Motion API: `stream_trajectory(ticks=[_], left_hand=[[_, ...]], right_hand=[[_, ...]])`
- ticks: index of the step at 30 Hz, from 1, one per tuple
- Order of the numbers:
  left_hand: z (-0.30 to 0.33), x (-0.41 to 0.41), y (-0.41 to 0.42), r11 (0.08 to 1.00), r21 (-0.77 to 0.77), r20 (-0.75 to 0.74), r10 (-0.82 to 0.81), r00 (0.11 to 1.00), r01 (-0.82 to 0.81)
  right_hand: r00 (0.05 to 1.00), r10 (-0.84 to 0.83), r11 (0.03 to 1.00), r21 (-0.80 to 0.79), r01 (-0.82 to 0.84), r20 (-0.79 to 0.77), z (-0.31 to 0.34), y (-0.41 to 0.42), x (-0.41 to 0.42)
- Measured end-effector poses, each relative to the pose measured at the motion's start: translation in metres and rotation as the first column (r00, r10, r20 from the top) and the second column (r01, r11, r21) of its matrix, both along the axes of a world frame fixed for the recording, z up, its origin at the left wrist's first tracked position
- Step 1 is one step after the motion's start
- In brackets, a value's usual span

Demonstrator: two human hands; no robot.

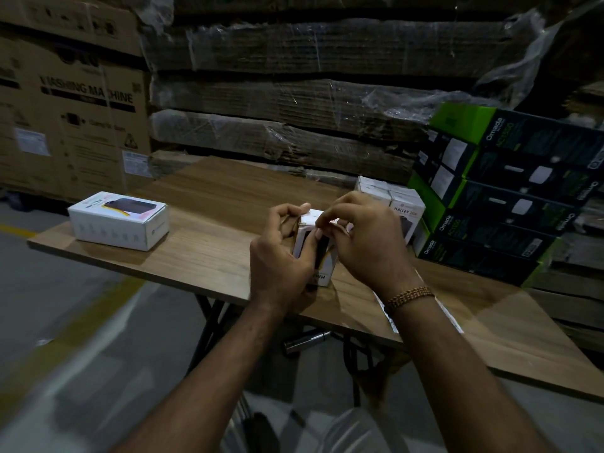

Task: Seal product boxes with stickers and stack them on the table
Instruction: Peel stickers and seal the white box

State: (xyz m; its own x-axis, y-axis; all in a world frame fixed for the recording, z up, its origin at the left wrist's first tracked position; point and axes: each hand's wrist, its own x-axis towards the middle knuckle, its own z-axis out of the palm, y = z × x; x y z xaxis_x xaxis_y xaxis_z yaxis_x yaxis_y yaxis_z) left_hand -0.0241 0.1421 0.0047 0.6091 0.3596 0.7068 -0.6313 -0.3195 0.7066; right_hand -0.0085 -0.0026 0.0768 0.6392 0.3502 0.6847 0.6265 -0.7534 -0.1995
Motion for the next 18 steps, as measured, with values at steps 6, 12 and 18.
stream_trajectory(ticks=[6, 12, 18], left_hand=[[0.001, -0.002, 0.000, 1.000, -0.003, 0.007, 0.002, 1.000, -0.002], [0.000, -0.004, 0.000, 1.000, 0.010, 0.003, -0.005, 1.000, 0.005], [-0.002, -0.002, 0.001, 1.000, -0.001, -0.015, -0.014, 1.000, 0.014]], right_hand=[[1.000, -0.019, 1.000, 0.010, 0.019, -0.008, -0.003, -0.001, 0.001], [0.999, -0.019, 0.998, 0.067, 0.017, 0.026, -0.010, 0.001, 0.004], [1.000, 0.018, 0.998, 0.054, -0.017, -0.021, -0.008, 0.000, 0.011]])
